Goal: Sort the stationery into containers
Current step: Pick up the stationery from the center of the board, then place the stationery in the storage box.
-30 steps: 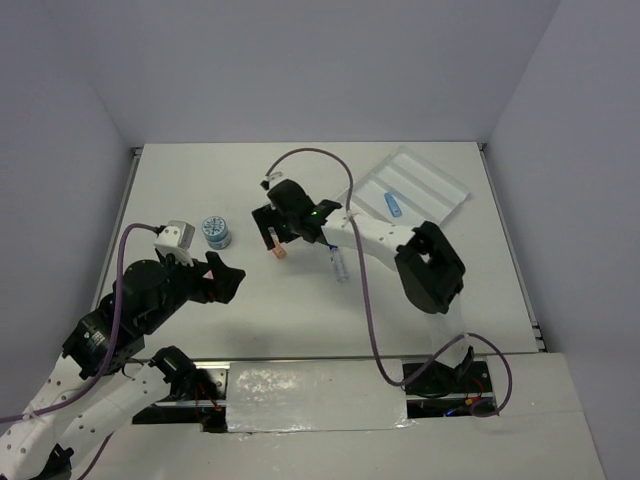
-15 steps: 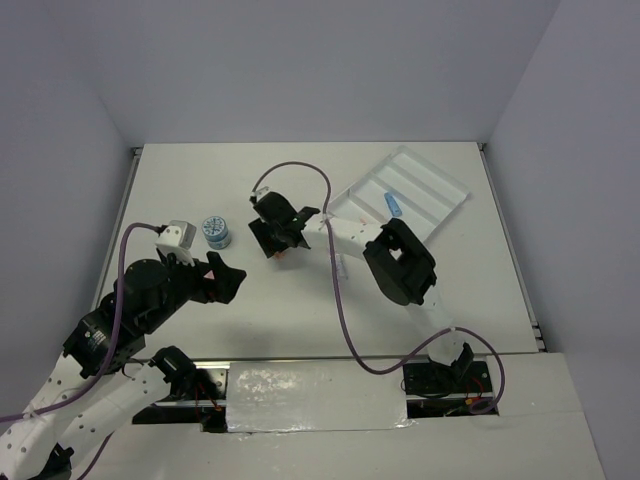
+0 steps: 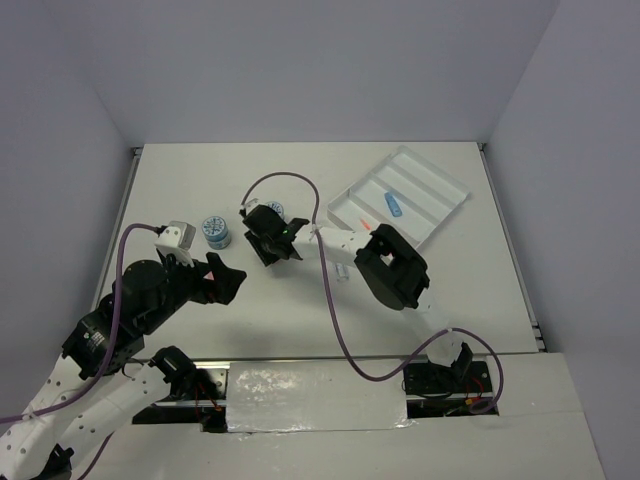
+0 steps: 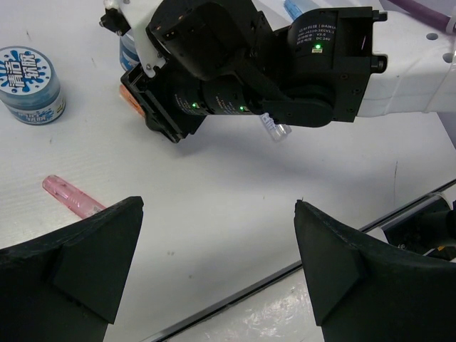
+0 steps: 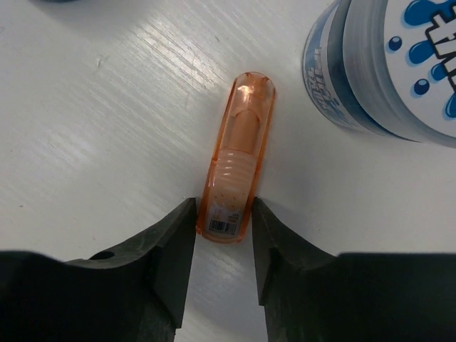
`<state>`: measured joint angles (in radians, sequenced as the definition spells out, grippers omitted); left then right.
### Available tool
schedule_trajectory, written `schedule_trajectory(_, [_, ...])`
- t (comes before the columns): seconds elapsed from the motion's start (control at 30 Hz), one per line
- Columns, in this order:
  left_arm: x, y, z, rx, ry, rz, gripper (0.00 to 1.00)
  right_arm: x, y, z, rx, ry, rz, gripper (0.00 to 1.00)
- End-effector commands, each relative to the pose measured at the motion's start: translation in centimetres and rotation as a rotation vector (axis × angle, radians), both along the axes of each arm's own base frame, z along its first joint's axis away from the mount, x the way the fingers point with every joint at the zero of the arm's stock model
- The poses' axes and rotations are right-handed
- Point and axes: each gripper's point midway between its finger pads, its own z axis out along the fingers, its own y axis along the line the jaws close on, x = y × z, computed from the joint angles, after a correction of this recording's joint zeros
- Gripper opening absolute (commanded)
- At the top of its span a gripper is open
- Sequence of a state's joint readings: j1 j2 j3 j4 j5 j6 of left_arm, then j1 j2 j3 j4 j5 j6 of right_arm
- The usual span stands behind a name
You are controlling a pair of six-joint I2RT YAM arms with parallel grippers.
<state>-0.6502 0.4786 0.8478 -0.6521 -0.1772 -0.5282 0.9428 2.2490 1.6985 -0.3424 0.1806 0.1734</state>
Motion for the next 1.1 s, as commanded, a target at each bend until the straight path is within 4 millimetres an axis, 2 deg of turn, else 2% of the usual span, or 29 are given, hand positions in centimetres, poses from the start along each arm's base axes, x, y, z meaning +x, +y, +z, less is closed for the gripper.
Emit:
schedule_trajectory(0.0, [0.1, -0.4, 1.0, -0.030, -0.037, -0.015, 0.99, -0.4, 0.1, -1.0, -0.020, -0.005, 0.000, 0.40])
schedule_trajectory(0.07, [0.1, -0.3, 1.1, -0.030, -0.039, -0.014, 0.99, -0.5, 0.2, -0.9, -0.025, -0.011, 0.004, 0.31])
schedule_trajectory(0.1, [0.1, -0.3, 1.1, -0.031, -0.038, -0.012, 0.99, -1.0, 0.5, -0.8, -0.025, -0.011, 0.015, 0.19])
schedule_trajectory(0.13, [0.1, -0.3, 1.1, -0.031, -0.038, -0.012, 0.99, -1.3, 0.8, 0.3, -0.008, -0.022, 0.022, 0.00])
schedule_trajectory(0.2, [0.1, -0.3, 1.1, -0.034, -0.042, -0.012, 0.99, -2.2, 1.2, 1.2, 0.044, -0.033, 0.053, 0.00])
schedule_trajectory(0.27, [0.1, -0.3, 1.1, -0.031, -0.044, -0.011, 0.99, -3.3, 2.1, 5.7, 0.184, -0.049, 0.100, 0.00])
schedule_trajectory(0.3, [0.2, -0.3, 1.1, -0.030, -0.040, -0.011, 0.99, -3.9, 1.8, 6.2, 0.228, -0.061, 0.111, 0.00])
schedule_trajectory(0.33, [0.2, -0.3, 1.1, -0.030, -0.039, -0.011, 0.99, -4.0, 1.5, 7.8, 0.272, -0.078, 0.115, 0.00])
schedule_trajectory(0.37, [0.2, -0.3, 1.1, -0.029, -0.038, -0.008, 0.99, -4.4, 0.8, 10.8, 0.337, -0.119, 0.120, 0.00])
schedule_trajectory(0.4, [0.2, -0.3, 1.0, -0.027, -0.036, -0.006, 0.99, -4.3, 0.0, 12.2, 0.357, -0.142, 0.110, 0.00])
schedule_trajectory(0.43, [0.2, -0.2, 1.0, -0.026, -0.036, -0.005, 0.99, -3.8, -1.3, 15.5, 0.401, -0.194, 0.091, 0.00])
schedule_trajectory(0.47, [0.2, -0.2, 1.0, -0.027, -0.036, -0.005, 0.99, -3.7, -2.7, 15.3, 0.386, -0.205, 0.071, 0.00])
schedule_trajectory(0.5, [0.2, -0.2, 1.1, -0.030, -0.041, -0.005, 0.99, -3.2, -3.9, 16.3, 0.392, -0.224, 0.054, 0.00])
schedule_trajectory(0.53, [0.2, -0.1, 1.1, -0.031, -0.040, -0.003, 0.99, -1.8, -6.3, 18.3, 0.407, -0.272, 0.016, 0.00])
schedule_trajectory(0.6, [0.1, -0.1, 1.2, -0.035, -0.043, -0.002, 0.99, -0.5, -9.6, 18.4, 0.412, -0.275, 0.008, 0.00])
schedule_trajectory(0.67, [0.1, -0.1, 1.1, -0.037, -0.042, -0.003, 0.99, 2.8, -15.1, 19.6, 0.437, -0.301, -0.032, 0.00])
schedule_trajectory(0.7, [0.1, -0.1, 1.2, -0.037, -0.044, -0.004, 0.99, 3.7, -16.5, 19.9, 0.429, -0.313, -0.009, 0.00])
schedule_trajectory(0.73, [0.1, -0.2, 1.2, -0.036, -0.043, -0.008, 0.99, 5.8, -19.8, 19.5, 0.389, -0.323, -0.081, 0.00])
schedule_trajectory(0.77, [0.1, -0.2, 1.1, -0.034, -0.042, -0.009, 0.99, 6.6, -20.2, 20.2, 0.345, -0.356, -0.076, 0.01])
schedule_trajectory(0.8, [0.1, -0.3, 1.2, -0.034, -0.043, -0.012, 0.99, 8.4, -24.0, 19.2, 0.226, -0.368, -0.163, 0.01])
schedule_trajectory(0.83, [0.1, -0.3, 1.1, -0.032, -0.043, -0.014, 0.99, 9.5, -25.4, 17.6, 0.159, -0.348, -0.203, 0.01])
schedule_trajectory(0.87, [0.0, -0.3, 1.2, -0.032, -0.044, -0.016, 0.99, 10.7, -26.7, 18.1, 0.121, -0.360, -0.239, 0.01])
schedule_trajectory(0.9, [0.0, -0.3, 1.2, -0.032, -0.046, -0.018, 0.99, 12.3, -29.3, 16.2, 0.047, -0.335, -0.309, 0.01])
schedule_trajectory(0.93, [0.1, -0.3, 1.2, -0.031, -0.045, -0.018, 0.99, 13.0, -30.4, 15.5, 0.027, -0.314, -0.336, 0.02])
schedule_trajectory(0.97, [0.1, -0.3, 1.2, -0.030, -0.045, -0.019, 0.99, 14.0, -31.3, 16.0, 0.022, -0.304, -0.361, 0.02])
schedule_trajectory(1.0, [0.1, -0.4, 1.1, -0.031, -0.043, -0.021, 0.99, 14.9, -32.6, 15.4, 0.024, -0.281, -0.398, 0.02])
schedule_trajectory(1.03, [0.1, -0.4, 1.1, -0.030, -0.043, -0.023, 0.99, 15.6, -33.2, 13.2, 0.005, -0.230, -0.415, 0.02])
schedule_trajectory(1.07, [0.1, -0.5, 1.0, -0.029, -0.040, -0.026, 0.99, 16.4, -34.1, 13.5, 0.007, -0.223, -0.446, 0.02])
